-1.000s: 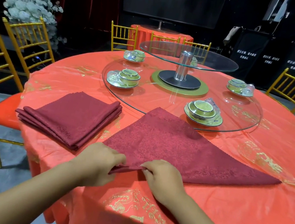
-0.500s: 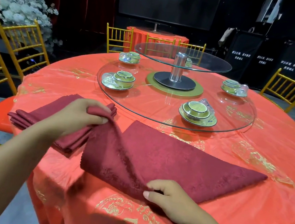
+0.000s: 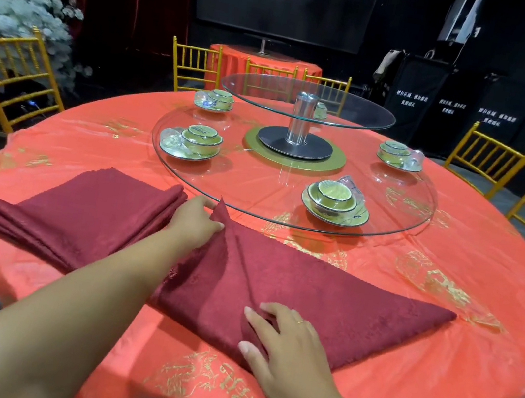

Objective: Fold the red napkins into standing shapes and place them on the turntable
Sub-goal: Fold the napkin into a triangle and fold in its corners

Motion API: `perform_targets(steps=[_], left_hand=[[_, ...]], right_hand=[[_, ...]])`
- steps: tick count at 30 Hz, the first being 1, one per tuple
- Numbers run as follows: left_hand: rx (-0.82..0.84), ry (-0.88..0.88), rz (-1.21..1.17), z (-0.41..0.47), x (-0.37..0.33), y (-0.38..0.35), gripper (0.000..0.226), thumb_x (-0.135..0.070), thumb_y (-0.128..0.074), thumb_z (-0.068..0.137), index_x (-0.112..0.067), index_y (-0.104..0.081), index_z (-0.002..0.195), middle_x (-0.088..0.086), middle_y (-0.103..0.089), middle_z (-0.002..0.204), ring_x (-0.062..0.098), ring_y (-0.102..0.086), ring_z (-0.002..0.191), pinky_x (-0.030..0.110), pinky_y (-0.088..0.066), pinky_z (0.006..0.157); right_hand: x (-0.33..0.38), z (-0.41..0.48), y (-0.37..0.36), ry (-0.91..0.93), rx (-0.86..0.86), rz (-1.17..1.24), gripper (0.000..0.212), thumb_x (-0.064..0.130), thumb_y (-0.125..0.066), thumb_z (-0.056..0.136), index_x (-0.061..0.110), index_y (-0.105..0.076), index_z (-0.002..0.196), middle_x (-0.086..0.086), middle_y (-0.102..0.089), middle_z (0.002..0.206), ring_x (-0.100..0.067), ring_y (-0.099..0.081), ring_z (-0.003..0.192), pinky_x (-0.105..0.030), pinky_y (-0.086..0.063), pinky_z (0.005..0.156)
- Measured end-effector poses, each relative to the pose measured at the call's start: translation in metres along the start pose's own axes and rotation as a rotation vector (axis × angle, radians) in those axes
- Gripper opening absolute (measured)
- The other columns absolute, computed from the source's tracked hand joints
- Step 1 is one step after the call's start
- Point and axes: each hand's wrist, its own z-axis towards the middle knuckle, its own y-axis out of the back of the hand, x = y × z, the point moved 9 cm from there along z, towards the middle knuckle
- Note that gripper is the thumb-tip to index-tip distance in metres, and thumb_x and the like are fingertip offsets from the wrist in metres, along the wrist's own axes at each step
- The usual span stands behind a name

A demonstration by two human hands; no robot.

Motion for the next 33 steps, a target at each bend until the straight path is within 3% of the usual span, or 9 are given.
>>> perform_targets(steps=[2, 4, 6, 9, 13, 14, 18, 22, 33], left_hand=[[-0.012, -0.011, 0.093, 0.003, 0.003, -0.005, 0.035, -0.015, -0.073, 0.077, -0.016, -0.061, 0.11, 0.008, -0.069, 0.096, 0.027, -0.065, 0.093, 0.038, -0.05, 0.082], [-0.02, -0.009, 0.139, 0.005, 0.008, -0.01, 0.037, -0.018, -0.072, 0.078, -0.018, -0.06, 0.113, 0.007, -0.068, 0.096, 0.028, -0.063, 0.096, 0.037, -0.049, 0.083], [-0.03, -0.017, 0.17, 0.006, 0.012, -0.015, 0.04, -0.019, -0.072, 0.079, -0.018, -0.058, 0.117, 0.007, -0.067, 0.095, 0.029, -0.062, 0.099, 0.035, -0.047, 0.082], [-0.028, -0.054, 0.234, 0.006, 0.016, -0.022, 0.05, -0.019, -0.069, 0.083, -0.014, -0.05, 0.129, 0.012, -0.066, 0.103, 0.033, -0.059, 0.105, 0.036, -0.044, 0.084], [-0.033, -0.194, 0.514, -0.01, -0.002, -0.026, 0.063, -0.035, -0.064, 0.087, -0.008, -0.038, 0.137, 0.018, -0.053, 0.128, 0.036, -0.047, 0.122, 0.042, -0.039, 0.098], [-0.009, -0.246, 0.582, -0.019, -0.009, -0.03, 0.067, -0.041, -0.06, 0.088, -0.009, -0.034, 0.141, 0.018, -0.045, 0.137, 0.035, -0.041, 0.128, 0.043, -0.036, 0.103], [0.191, -0.516, 0.684, -0.081, -0.024, -0.056, 0.076, -0.064, -0.031, 0.091, -0.024, -0.014, 0.152, 0.004, -0.012, 0.16, 0.018, -0.006, 0.148, 0.042, -0.005, 0.119], [0.352, -0.616, 0.765, -0.138, -0.001, -0.067, 0.088, -0.078, 0.002, 0.077, -0.032, 0.006, 0.151, -0.006, 0.01, 0.16, 0.007, 0.021, 0.143, 0.037, 0.017, 0.114], [0.439, -0.546, 0.929, -0.111, 0.048, -0.033, 0.105, -0.09, 0.018, 0.057, -0.027, 0.022, 0.141, -0.006, 0.026, 0.151, 0.01, 0.025, 0.141, 0.027, 0.017, 0.114]], right_hand=[[0.001, -0.002, -0.005, 0.017, 0.062, -0.067, 0.074, 0.066, -0.011, 0.087, 0.029, -0.025, 0.149, 0.004, -0.013, 0.159, -0.014, -0.013, 0.145, -0.042, -0.009, 0.119], [0.003, -0.004, -0.007, 0.063, 0.101, -0.235, 0.072, 0.065, -0.019, 0.09, 0.023, -0.042, 0.143, 0.001, -0.027, 0.155, -0.016, -0.027, 0.142, -0.051, -0.028, 0.112], [0.004, -0.005, -0.01, 0.081, 0.12, -0.322, 0.07, 0.066, -0.023, 0.091, 0.021, -0.055, 0.133, 0.003, -0.044, 0.145, -0.012, -0.042, 0.133, -0.047, -0.043, 0.101], [0.003, -0.006, -0.017, 0.091, 0.162, -0.315, 0.073, 0.068, -0.022, 0.09, 0.02, -0.051, 0.137, 0.005, -0.042, 0.146, -0.011, -0.037, 0.135, -0.046, -0.023, 0.106], [0.001, -0.003, -0.027, 0.118, 0.246, -0.133, 0.081, 0.07, -0.017, 0.09, 0.02, -0.003, 0.153, 0.009, 0.01, 0.158, -0.011, 0.021, 0.142, -0.039, 0.012, 0.114], [0.002, -0.003, -0.027, 0.13, 0.229, -0.108, 0.081, 0.069, -0.017, 0.09, 0.02, -0.001, 0.153, 0.009, 0.012, 0.158, -0.011, 0.024, 0.141, -0.039, 0.016, 0.112], [0.0, -0.004, -0.022, 0.098, 0.179, -0.277, 0.077, 0.068, -0.02, 0.091, 0.017, -0.037, 0.145, 0.002, -0.028, 0.154, -0.017, -0.02, 0.143, -0.043, -0.009, 0.108], [-0.001, -0.002, -0.035, 0.148, 0.202, -0.147, 0.084, 0.073, -0.01, 0.087, 0.02, 0.0, 0.152, 0.008, 0.015, 0.158, -0.008, 0.028, 0.14, -0.049, 0.023, 0.112], [-0.004, -0.003, -0.038, 0.146, 0.201, -0.138, 0.087, 0.076, -0.004, 0.084, 0.022, 0.005, 0.152, 0.013, 0.021, 0.155, -0.006, 0.031, 0.137, -0.045, 0.024, 0.112]])
